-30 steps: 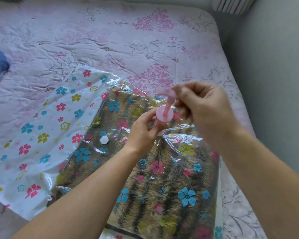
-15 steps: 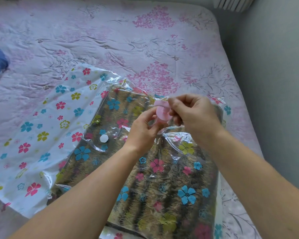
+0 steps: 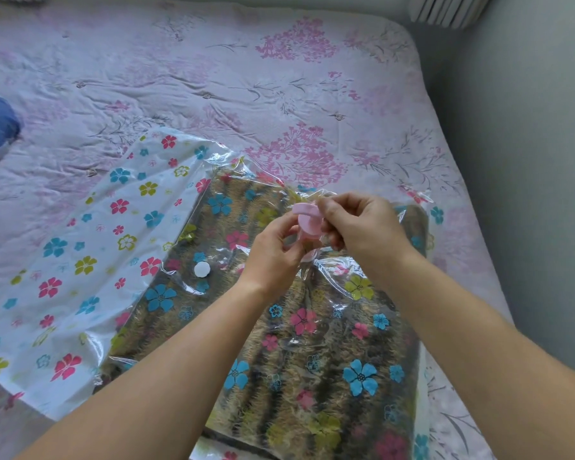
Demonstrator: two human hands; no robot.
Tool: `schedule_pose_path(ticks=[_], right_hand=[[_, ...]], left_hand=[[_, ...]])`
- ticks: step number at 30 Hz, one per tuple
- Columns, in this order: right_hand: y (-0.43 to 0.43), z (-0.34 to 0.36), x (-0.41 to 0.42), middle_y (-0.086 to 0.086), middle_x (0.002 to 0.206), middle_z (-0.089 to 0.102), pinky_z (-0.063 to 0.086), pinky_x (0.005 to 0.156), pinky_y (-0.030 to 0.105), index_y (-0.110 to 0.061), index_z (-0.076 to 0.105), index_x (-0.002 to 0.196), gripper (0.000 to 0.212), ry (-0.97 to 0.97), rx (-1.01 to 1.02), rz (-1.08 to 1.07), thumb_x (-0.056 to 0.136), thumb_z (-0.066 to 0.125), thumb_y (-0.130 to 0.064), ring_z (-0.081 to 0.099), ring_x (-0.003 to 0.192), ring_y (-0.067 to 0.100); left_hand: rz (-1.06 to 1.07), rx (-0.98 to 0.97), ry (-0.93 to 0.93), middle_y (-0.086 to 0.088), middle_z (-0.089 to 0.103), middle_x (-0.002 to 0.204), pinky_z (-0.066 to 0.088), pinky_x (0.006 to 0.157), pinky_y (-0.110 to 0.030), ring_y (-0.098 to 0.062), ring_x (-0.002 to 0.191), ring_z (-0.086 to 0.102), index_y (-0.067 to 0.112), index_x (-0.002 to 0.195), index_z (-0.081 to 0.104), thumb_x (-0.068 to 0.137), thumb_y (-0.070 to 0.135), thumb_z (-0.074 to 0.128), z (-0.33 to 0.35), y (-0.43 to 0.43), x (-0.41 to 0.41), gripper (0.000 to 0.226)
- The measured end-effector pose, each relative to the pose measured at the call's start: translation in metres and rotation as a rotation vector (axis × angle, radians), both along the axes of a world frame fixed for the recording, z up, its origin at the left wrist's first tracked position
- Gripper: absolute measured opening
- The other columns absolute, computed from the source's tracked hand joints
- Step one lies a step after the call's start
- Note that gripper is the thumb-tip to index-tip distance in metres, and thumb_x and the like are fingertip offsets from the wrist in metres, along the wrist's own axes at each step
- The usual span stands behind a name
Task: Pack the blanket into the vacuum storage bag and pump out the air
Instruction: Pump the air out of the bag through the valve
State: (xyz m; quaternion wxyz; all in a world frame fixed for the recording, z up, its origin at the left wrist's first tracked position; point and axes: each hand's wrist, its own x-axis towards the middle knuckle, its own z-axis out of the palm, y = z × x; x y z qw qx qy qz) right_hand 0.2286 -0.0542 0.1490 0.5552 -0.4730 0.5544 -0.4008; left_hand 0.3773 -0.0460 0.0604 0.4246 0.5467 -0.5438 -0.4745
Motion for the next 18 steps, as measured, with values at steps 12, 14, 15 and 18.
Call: schedule_pose_path(ticks=[12, 14, 15, 18], right_hand=[[-0.005, 0.026, -0.005, 0.001, 0.060, 0.064, 0.044, 0.045, 0.023, -0.008, 0.071, 0.080, 0.018, -0.176, -0.221, -0.011, 0.097, 0.066, -0.012, 0.051, 0.044, 0.012], [-0.003, 0.002, -0.002, 0.002, 0.062, 0.065, 0.045, 0.048, 0.024, -0.005, 0.069, 0.085, 0.016, -0.060, -0.077, -0.029, 0.098, 0.064, -0.012, 0.052, 0.047, 0.012], [-0.003, -0.005, -0.003, 0.002, 0.062, 0.065, 0.045, 0.049, 0.026, -0.005, 0.069, 0.085, 0.016, -0.039, -0.028, -0.033, 0.099, 0.063, -0.012, 0.052, 0.047, 0.013], [-0.008, 0.003, -0.004, 0.001, 0.060, 0.065, 0.046, 0.049, 0.025, -0.005, 0.068, 0.081, 0.019, -0.025, -0.037, -0.003, 0.099, 0.063, -0.012, 0.052, 0.046, 0.011]], left_hand=[[0.017, -0.006, 0.021, 0.001, 0.071, 0.129, 0.056, 0.090, -0.018, -0.006, 0.116, 0.067, 0.024, 0.135, 0.067, 0.096, 0.013, 0.074, 0.002, -0.002, -0.004, 0.042], [0.012, -0.012, -0.004, -0.001, 0.072, 0.126, 0.058, 0.090, -0.022, -0.006, 0.117, 0.067, 0.022, 0.132, 0.069, 0.097, 0.014, 0.071, 0.002, -0.003, -0.002, 0.035], [0.007, -0.012, -0.021, -0.001, 0.071, 0.126, 0.059, 0.092, -0.026, -0.006, 0.118, 0.067, 0.022, 0.130, 0.069, 0.098, 0.015, 0.070, 0.001, -0.003, -0.001, 0.033], [0.002, -0.008, -0.015, 0.000, 0.070, 0.127, 0.058, 0.092, -0.022, -0.005, 0.118, 0.066, 0.024, 0.131, 0.069, 0.098, 0.016, 0.070, 0.001, -0.004, -0.002, 0.034]])
